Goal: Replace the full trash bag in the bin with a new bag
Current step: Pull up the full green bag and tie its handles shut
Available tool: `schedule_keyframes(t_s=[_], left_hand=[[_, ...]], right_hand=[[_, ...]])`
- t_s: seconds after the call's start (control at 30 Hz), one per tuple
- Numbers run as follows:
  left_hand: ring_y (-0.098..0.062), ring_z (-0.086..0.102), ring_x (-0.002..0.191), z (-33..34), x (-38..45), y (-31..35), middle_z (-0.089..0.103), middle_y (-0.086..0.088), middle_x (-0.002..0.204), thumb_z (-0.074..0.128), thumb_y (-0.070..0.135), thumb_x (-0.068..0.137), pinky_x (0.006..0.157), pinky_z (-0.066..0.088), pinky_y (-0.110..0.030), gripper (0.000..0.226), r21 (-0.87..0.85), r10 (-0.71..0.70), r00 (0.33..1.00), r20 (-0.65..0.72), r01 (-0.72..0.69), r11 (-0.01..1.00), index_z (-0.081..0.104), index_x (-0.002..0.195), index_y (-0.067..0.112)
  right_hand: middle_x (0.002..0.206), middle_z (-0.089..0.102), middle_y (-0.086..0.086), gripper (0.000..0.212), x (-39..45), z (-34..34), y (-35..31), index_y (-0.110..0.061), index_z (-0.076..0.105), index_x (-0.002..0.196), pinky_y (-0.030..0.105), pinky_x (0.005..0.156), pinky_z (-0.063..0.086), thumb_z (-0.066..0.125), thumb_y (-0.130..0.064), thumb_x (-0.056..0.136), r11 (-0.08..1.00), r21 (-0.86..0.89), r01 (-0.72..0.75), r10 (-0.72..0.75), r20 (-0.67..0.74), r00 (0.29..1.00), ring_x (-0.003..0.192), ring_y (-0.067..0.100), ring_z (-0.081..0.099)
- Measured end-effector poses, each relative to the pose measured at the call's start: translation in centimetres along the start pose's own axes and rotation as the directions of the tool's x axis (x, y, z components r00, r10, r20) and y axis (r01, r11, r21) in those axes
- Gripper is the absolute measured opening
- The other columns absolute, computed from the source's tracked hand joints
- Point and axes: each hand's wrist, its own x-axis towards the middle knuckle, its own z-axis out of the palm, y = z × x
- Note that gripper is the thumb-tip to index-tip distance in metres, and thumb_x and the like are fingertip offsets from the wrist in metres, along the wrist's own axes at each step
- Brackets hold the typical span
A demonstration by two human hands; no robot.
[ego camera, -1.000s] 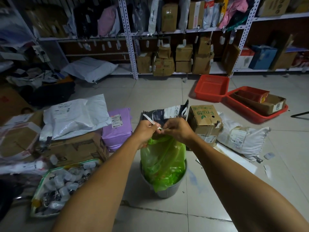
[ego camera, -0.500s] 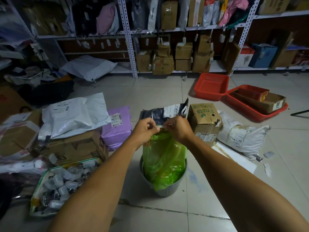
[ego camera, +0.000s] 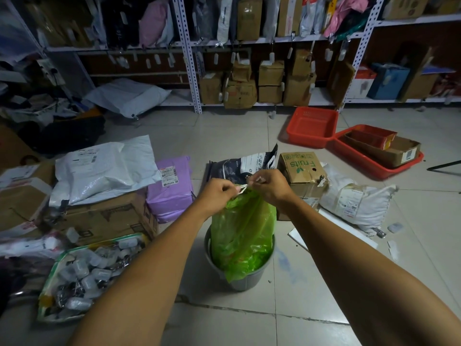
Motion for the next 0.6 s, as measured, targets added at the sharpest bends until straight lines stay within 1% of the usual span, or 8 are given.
schedule_keyframes(t_s=[0.13,0.2,0.27,0.37,0.43,0.5,0.53,0.6], left_hand=[[-0.018,0.048,0.058,-0.6,0.5,-1.0,0.05,-0.004,0.064,0.049,0.034,0.1,0.061,0.04,-0.031,0.036,-0.002,-0.046,0.997,-0.059,0.046,0.999,0.066,0.088,0.004],[-0.019,0.056,0.065,-0.9,0.5,-1.0,0.06,-0.007,0.073,0.046,0.034,0.101,0.061,0.045,-0.029,0.035,-0.105,-0.096,0.993,-0.061,0.09,0.99,0.067,0.086,0.011],[-0.017,0.063,0.075,-1.0,0.5,-0.8,0.07,-0.008,0.09,0.046,0.032,0.101,0.063,0.049,-0.026,0.033,-0.286,-0.169,0.983,-0.076,0.141,0.948,0.068,0.084,0.015],[-0.022,0.066,0.093,-1.1,0.9,0.0,0.072,-0.008,0.099,0.049,0.027,0.101,0.079,0.052,-0.034,0.031,-0.589,-0.261,0.962,-0.079,0.167,0.791,0.06,0.075,0.015],[-0.025,0.065,0.105,-1.1,1.1,0.7,0.074,-0.01,0.102,0.048,0.028,0.101,0.093,0.049,-0.043,0.033,-0.73,-0.228,0.974,-0.009,0.149,0.667,0.057,0.074,0.013],[-0.026,0.063,0.111,-1.0,1.3,1.2,0.074,-0.013,0.107,0.044,0.029,0.103,0.101,0.044,-0.047,0.036,-0.822,-0.173,0.982,0.077,0.16,0.546,0.055,0.073,0.013],[-0.026,0.063,0.112,-0.9,1.4,1.4,0.072,-0.014,0.111,0.042,0.027,0.103,0.103,0.041,-0.048,0.032,-0.85,-0.141,0.985,0.101,0.16,0.503,0.058,0.079,0.013],[-0.023,0.063,0.112,-0.6,1.7,1.4,0.069,-0.011,0.117,0.042,0.016,0.103,0.106,0.039,-0.048,0.023,-0.847,-0.095,0.99,0.099,0.134,0.514,0.062,0.111,0.011]], right_hand=[[0.088,0.072,0.005,0.01,0.1,-0.4,0.4,-0.007,0.076,0.089,0.035,0.077,0.055,0.077,-0.009,0.079,1.0,0.022,-0.012,0.013,-0.048,0.999,0.081,0.018,0.066],[0.089,0.073,0.006,0.009,0.2,-0.5,0.6,-0.01,0.077,0.088,0.039,0.074,0.057,0.078,-0.013,0.079,0.998,0.056,-0.034,0.038,-0.08,0.996,0.078,0.022,0.067],[0.09,0.074,0.008,0.009,0.6,-0.6,0.9,-0.013,0.077,0.086,0.044,0.075,0.058,0.079,-0.017,0.078,0.994,0.093,-0.065,0.076,-0.121,0.99,0.081,0.029,0.07],[0.093,0.074,0.007,0.01,0.9,-0.5,1.1,-0.014,0.077,0.089,0.038,0.08,0.058,0.077,-0.018,0.08,0.995,0.035,-0.094,0.098,-0.143,0.985,0.086,0.021,0.069],[0.094,0.074,0.007,0.009,1.1,-0.4,1.0,-0.013,0.077,0.09,0.036,0.082,0.057,0.074,-0.017,0.083,0.995,-0.016,-0.095,0.092,-0.142,0.986,0.086,0.018,0.067],[0.095,0.074,0.008,0.009,1.2,-0.4,0.7,-0.011,0.076,0.09,0.035,0.083,0.056,0.071,-0.017,0.086,0.993,-0.091,-0.076,0.065,-0.121,0.991,0.087,0.019,0.067],[0.094,0.074,0.008,0.009,1.3,-0.4,0.6,-0.011,0.076,0.089,0.036,0.083,0.055,0.07,-0.017,0.087,0.991,-0.114,-0.068,0.054,-0.118,0.992,0.087,0.02,0.067],[0.093,0.073,0.006,0.01,1.3,-0.6,0.5,-0.013,0.073,0.086,0.039,0.086,0.055,0.067,-0.021,0.088,0.991,-0.11,-0.074,0.059,-0.135,0.989,0.089,0.021,0.067]])
